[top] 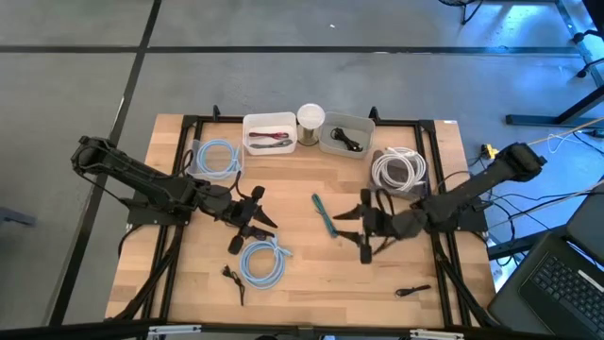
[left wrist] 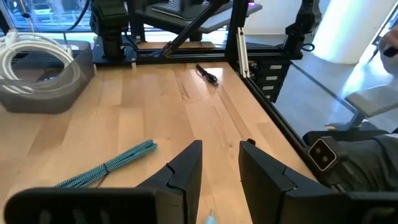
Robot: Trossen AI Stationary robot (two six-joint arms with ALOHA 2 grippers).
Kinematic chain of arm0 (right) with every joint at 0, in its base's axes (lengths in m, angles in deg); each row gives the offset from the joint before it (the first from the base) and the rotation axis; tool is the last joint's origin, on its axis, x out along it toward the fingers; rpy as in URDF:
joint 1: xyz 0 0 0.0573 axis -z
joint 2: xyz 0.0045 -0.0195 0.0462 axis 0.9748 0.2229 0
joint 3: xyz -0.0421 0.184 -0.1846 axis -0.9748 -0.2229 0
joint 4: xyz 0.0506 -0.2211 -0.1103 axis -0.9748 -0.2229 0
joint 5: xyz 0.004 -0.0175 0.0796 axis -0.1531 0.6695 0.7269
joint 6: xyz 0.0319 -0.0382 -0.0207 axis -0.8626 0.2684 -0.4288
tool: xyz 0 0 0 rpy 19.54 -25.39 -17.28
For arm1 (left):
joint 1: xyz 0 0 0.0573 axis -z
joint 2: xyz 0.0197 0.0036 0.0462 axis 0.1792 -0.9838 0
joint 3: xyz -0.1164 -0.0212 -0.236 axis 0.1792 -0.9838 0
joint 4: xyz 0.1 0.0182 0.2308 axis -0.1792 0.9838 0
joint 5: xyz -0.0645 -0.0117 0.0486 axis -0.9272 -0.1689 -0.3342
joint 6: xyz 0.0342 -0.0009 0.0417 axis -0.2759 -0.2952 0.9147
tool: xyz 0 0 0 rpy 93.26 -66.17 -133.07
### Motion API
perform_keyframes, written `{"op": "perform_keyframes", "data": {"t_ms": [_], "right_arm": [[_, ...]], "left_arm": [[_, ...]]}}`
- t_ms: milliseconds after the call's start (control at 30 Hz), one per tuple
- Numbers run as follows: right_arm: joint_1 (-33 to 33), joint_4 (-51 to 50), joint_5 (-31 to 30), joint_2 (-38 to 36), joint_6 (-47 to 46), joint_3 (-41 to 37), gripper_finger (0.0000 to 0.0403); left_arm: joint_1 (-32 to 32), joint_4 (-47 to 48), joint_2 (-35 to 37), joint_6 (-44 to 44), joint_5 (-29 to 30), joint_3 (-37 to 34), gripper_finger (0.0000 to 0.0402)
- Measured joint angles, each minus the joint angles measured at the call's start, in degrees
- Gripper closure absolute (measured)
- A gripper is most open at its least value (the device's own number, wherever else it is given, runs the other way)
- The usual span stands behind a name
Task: Pick & Place USB Port
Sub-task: Put the black and violet USB cable into the white bin
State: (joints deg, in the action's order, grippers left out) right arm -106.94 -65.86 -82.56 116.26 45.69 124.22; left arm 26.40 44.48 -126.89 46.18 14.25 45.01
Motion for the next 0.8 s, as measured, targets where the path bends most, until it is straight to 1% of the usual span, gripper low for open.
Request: {"op": "perform_keyframes", "data": {"t_ms": [100, 200, 300, 400, 433, 467, 567, 600, 633, 733, 800], "right_arm": [[5.4, 0.7, 6.9, 0.1, 2.8, -1.5, 0.0244], [10.4, 0.2, 11.5, -2.9, 8.2, -2.2, 0.0258], [14.1, -4.8, 13.5, -8.9, 10.8, -3.0, 0.027], [15.6, -9.4, 13.7, -16.8, 10.9, -5.5, 0.0283], [15.8, -9.8, 13.7, -19.5, 11.2, -6.5, 0.0287], [15.8, -9.8, 13.7, -22.0, 11.7, -7.7, 0.0292], [15.8, -9.9, 13.8, -29.1, 12.4, -10.9, 0.0307], [15.8, -9.8, 13.8, -31.0, 12.3, -11.8, 0.0312], [15.8, -9.9, 13.7, -33.0, 12.2, -12.7, 0.0316], [15.8, -9.8, 13.9, -36.8, 12.2, -14.3, 0.0324], [15.8, -9.9, 13.9, -38.0, 12.2, -14.5, 0.0325]], "left_arm": [[-0.1, 0.4, 0.0, 0.0, 0.3, 0.0, 0.0308], [0.0, 0.6, 0.0, 0.0, 0.1, 0.0, 0.0308], [0.0, 1.5, 0.0, 0.4, -1.4, 0.0, 0.0306], [0.1, 3.0, 0.0, 1.3, -2.3, 0.0, 0.0304], [0.0, 4.7, 0.0, 2.3, -1.7, 0.0, 0.0304], [-0.2, 6.5, 0.0, 2.4, 0.3, 0.0, 0.0304], [-2.4, 12.2, 0.3, 1.4, 10.1, 0.0, 0.0308], [-3.4, 15.4, 0.8, 1.5, 12.8, 0.0, 0.031], [-4.4, 17.6, 1.4, 1.4, 14.3, -0.1, 0.0311], [-7.6, 22.1, 3.7, 1.1, 14.7, 0.0, 0.0314], [-9.9, 26.2, 4.7, 0.4, 13.4, 0.5, 0.0315]]}}
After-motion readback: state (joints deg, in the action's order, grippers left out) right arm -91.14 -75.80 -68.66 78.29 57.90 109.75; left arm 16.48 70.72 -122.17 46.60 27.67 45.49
